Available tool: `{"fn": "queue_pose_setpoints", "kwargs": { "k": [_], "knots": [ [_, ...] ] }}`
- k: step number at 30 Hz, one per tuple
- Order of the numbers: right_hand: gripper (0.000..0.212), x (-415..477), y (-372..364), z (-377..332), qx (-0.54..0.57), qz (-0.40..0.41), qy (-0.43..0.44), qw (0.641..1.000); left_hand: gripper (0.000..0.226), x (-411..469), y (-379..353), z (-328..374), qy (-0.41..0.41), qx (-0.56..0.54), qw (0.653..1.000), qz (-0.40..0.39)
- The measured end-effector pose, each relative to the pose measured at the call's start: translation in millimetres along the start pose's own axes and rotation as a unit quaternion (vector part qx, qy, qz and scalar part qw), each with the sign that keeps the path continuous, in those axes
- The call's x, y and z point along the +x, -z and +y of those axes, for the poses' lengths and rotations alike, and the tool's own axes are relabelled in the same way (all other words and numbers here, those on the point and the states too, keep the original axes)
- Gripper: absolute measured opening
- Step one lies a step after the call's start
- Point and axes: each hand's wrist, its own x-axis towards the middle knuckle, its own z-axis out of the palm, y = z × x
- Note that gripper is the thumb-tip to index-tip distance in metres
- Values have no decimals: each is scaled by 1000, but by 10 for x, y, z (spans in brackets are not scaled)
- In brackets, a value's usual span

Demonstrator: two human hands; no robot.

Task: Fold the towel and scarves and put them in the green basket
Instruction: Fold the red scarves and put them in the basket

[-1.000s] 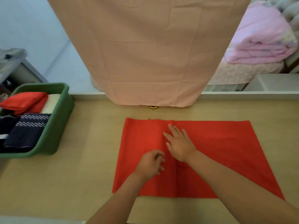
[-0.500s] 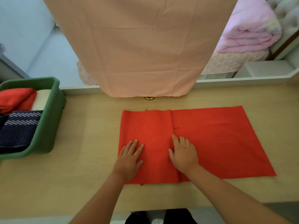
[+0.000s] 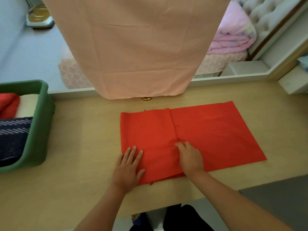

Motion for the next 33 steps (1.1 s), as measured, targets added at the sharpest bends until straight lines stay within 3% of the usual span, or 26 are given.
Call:
{"fn": "queue_pose_setpoints", "kwargs": {
  "k": [4,8,10,15,18,22,25,29,33],
  "knots": [
    [21,16,-66,50,-30,-39,29,998,66,-16,56,52,11,-1,999,34],
    [17,151,-35,-5,-59,9,25,998,38,345,247,130,15,-13,992,128],
    [19,324,27,-64,-34,23,20,999,35,609,349,135,19,-19,990,140],
    [34,954,171,-215,120,-13,-27,992,44,1181,433,24,66,-88,991,81],
    [47,1193,128,-220,124,-43,-62,989,57,1367,388,-110,80,-77,993,31],
    [68,1363,69,-215,128,-86,-9,988,70,1387,275,-281,85,-20,995,37],
    [64,1418,25,-205,67,-44,-6,997,69,1310,176,-360,88,-3,994,58],
    [57,1270,-119,-233,-5,104,47,993,69,1251,174,-319,111,23,989,90],
    [59,861,-292,-298,41,63,113,991,63,1135,153,-163,34,-10,993,111]
  ]
}}
